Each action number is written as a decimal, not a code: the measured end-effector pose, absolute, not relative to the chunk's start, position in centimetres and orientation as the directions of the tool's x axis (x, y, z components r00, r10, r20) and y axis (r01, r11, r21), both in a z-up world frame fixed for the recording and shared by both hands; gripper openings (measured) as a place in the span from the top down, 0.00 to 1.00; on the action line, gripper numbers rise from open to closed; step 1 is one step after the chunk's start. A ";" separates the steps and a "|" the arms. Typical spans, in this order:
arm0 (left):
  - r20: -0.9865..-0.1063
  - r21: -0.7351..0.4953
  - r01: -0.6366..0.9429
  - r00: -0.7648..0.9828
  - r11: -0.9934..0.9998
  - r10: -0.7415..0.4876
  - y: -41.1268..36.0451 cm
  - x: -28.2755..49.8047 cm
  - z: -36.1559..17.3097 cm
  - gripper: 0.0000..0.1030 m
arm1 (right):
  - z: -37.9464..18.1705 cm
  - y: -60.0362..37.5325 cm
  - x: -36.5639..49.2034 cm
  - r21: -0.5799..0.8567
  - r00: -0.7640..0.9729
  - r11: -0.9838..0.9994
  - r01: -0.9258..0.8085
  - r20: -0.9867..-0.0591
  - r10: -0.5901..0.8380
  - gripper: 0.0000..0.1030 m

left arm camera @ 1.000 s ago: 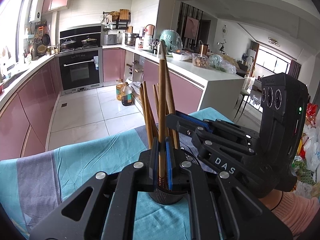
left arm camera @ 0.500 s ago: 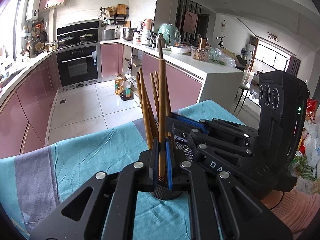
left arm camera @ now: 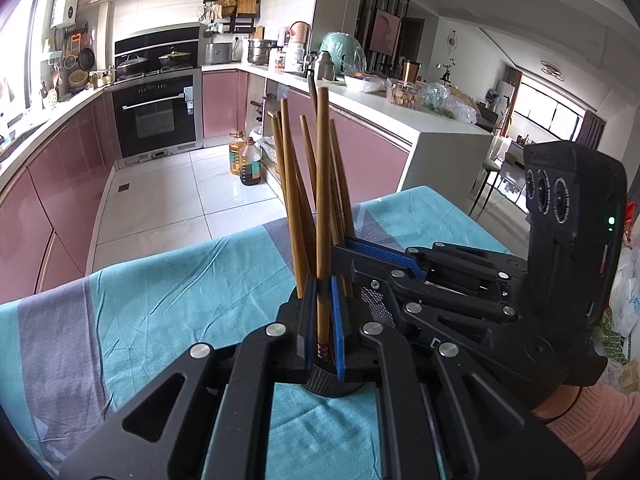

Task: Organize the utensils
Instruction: 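Open both grippers and pull them back from the mesh cup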

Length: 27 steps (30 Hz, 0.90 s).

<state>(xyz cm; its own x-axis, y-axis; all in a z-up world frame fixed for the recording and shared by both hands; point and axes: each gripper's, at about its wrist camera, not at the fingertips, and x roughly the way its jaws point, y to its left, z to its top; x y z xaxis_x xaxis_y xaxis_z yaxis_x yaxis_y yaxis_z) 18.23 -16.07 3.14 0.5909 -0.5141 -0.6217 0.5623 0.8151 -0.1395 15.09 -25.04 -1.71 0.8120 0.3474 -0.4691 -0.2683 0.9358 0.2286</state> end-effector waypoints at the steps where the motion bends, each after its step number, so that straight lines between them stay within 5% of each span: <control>1: -0.622 -0.143 0.561 0.590 0.815 -0.515 -16.0 18.3 2.9 0.93 | -1.8 -25.1 15.0 0.232 0.811 0.936 -0.265 -0.472 0.346 0.93; 11: -0.627 -0.158 0.559 0.581 0.814 -0.520 -15.4 18.6 1.3 0.85 | -2.6 -25.6 14.4 0.260 0.800 0.932 -0.253 -0.485 0.353 0.90; 19: -0.582 -0.181 0.509 0.634 0.842 -0.509 -12.2 17.2 0.6 0.60 | -1.7 -25.7 12.2 0.244 0.815 0.929 -0.277 -0.452 0.362 0.64; 22: -0.565 -0.181 0.452 0.679 0.873 -0.469 -10.2 16.6 0.2 0.49 | -1.4 -25.5 11.1 0.214 0.831 0.936 -0.280 -0.435 0.348 0.46; 27: -0.520 -0.149 0.364 0.762 0.919 -0.386 -6.7 14.8 0.1 0.20 | -1.2 -24.5 9.4 0.164 0.849 0.944 -0.286 -0.413 0.329 0.27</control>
